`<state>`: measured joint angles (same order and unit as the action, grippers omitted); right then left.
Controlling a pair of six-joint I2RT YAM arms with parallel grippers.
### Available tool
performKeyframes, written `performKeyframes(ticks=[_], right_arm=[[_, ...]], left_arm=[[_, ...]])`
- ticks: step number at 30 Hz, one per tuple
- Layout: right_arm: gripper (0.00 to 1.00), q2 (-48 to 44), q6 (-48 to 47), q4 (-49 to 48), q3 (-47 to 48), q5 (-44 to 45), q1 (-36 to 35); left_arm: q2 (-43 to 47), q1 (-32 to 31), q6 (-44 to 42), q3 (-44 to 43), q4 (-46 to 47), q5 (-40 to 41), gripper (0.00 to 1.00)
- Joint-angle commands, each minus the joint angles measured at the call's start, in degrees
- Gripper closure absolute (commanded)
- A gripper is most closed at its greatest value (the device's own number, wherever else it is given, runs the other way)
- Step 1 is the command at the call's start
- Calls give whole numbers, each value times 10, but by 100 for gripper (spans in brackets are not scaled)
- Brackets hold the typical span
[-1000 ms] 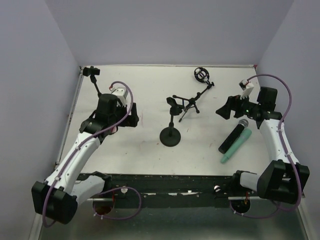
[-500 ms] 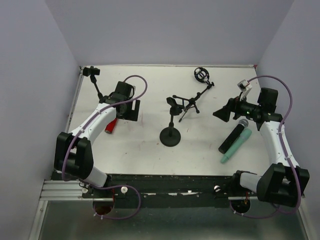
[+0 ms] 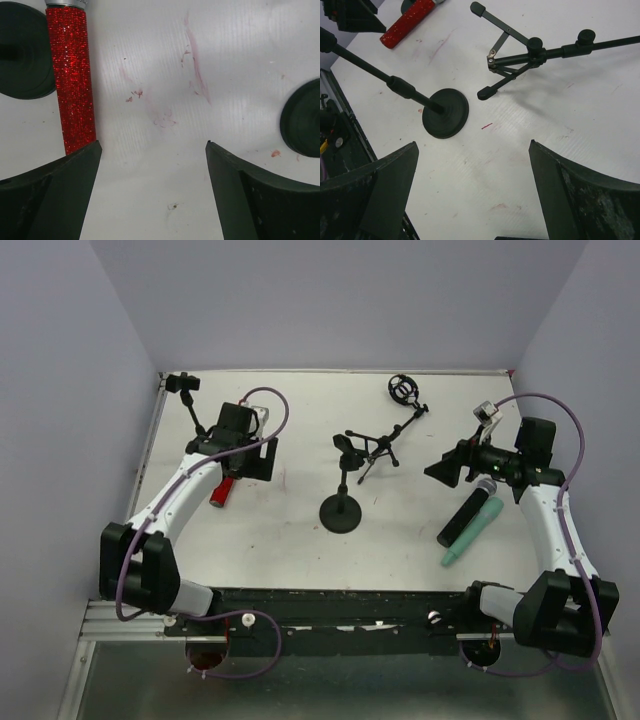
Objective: Attach the microphones to the stand
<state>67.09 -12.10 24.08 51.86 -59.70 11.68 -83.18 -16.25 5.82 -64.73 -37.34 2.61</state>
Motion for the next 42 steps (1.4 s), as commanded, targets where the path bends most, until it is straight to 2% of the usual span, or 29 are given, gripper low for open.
performKeyframes(ticks=[1,6,9,12,15,18,22,27,32,38,42], right_arm=[[0,-10,-13,9,-11,-23,-3],[0,-9,-16,9,-12,-28,-2],[0,-8,-17,9,-12,-29,-3],[0,-8,-16,9,-13,-31,-3],[0,-8,-17,8,-15,-31,-4],[0,-8,-14,6,-16,-32,-4],[0,-5,-13,4,-16,-33,-3],[0,-2,-12,4,-17,-30,-4],[0,-1,-12,5,-18,-33,-4],[0,-1,-12,5,-17,-31,-3],[0,-1,-12,6,-16,-31,-5]], left_arm=[[97,1,13,24,37,-136,7],[224,1,88,55,112,-306,7],[288,1,186,77,191,-398,7],[317,1,291,96,276,-460,6],[326,0,365,108,330,-472,6],[323,-34,430,116,370,-437,6],[301,-118,457,76,326,-294,6],[283,-180,529,87,346,-156,7],[251,-212,556,96,394,-97,9],[214,-247,545,61,374,-34,16],[205,-253,543,58,374,-31,22]])
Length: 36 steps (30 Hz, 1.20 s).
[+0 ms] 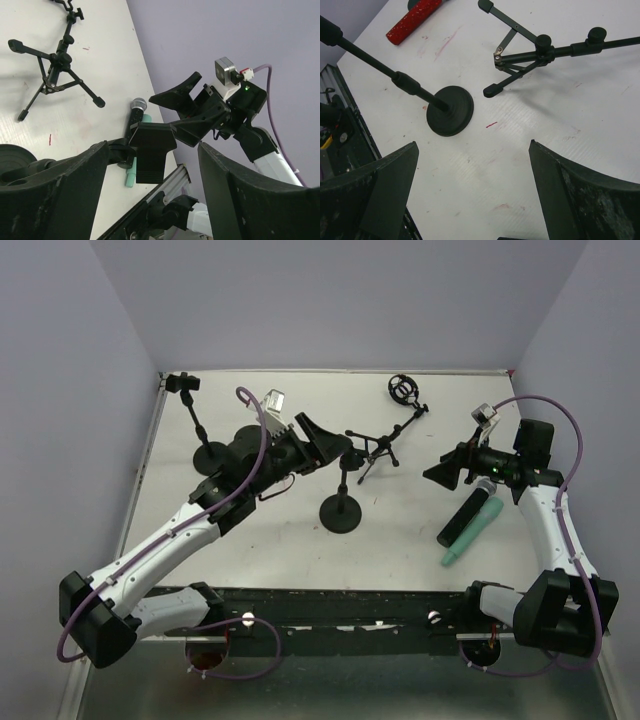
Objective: Attach the microphones to the stand
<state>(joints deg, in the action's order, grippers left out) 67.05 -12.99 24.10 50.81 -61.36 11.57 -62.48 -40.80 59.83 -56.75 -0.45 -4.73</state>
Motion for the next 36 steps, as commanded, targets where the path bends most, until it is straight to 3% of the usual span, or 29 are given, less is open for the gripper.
performKeyframes(ticks=[1,5,21,25,27,33,36], right_arm=[[0,0,-4,6,-6,-13,-4],[0,0,-3,8,-5,-13,-3],[0,0,-5,8,-5,-13,-5],[0,0,-6,10,-4,-12,-5],[0,0,-6,10,-4,-12,-5],[0,0,-7,11,-4,-12,-5],[0,0,-8,11,-4,-12,-5]], left_arm=[[-3,-9,3,-22,5,42,23],[-7,-9,4,-22,5,42,30],[-41,-9,20,-36,20,42,34],[-45,-9,27,-37,24,40,41],[-45,-9,34,-33,26,39,52],[-37,-9,44,-23,28,35,52],[-37,-9,45,-24,27,31,45]])
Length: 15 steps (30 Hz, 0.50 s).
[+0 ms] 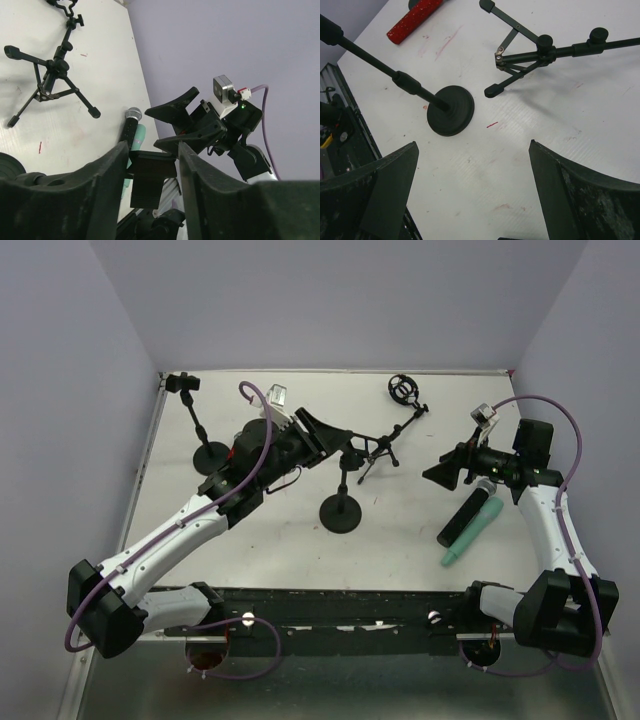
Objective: Attach the microphones to the stand
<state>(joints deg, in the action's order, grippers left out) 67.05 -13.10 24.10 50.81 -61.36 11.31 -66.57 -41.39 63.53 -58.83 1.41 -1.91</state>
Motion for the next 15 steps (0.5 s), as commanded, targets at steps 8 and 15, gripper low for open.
performKeyframes(ticks=[8,15], right_arm=[[0,1,-7,11,-4,-12,-3],[0,1,-7,11,-3,-11,-3]], left_arm=[[-7,-3,-8,-18,-11,-1,41],[-11,-3,-19,-25,-31,2,43]])
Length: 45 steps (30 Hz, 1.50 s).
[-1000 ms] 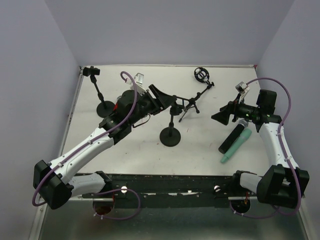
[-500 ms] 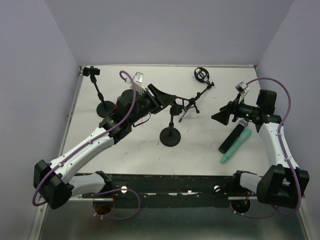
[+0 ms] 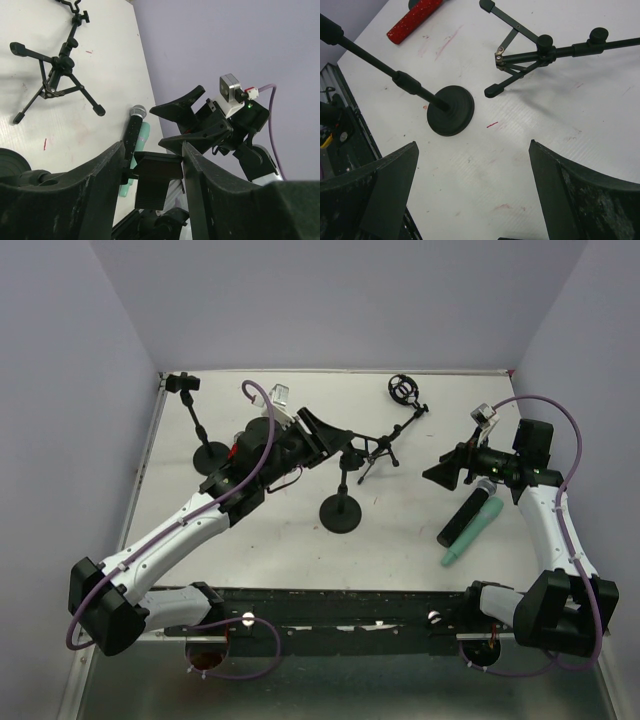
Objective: Attach the microphones to the stand
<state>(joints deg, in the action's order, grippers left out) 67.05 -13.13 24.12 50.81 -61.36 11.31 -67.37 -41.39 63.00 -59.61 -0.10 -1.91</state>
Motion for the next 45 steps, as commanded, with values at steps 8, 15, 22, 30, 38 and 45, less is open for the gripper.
performKeyframes(ticks=[8,15,22,30,38,45], right_arm=[[0,2,-8,11,-4,-10,-3],[0,1,-8,13,-4,-10,-3],[0,-1,-9,13,-4,-10,-3],[0,-1,-8,12,-4,-10,-3],[0,-1,-9,13,-4,-10,-3],[0,-1,-8,13,-4,-11,-2]], left_arm=[[2,-3,16,-5,-4,-5,73],[20,4,112,48,54,-6,84],[37,21,180,106,97,2,86],[10,50,308,185,216,-45,88],[-13,51,388,216,280,-43,88],[-22,51,426,240,317,-25,89]])
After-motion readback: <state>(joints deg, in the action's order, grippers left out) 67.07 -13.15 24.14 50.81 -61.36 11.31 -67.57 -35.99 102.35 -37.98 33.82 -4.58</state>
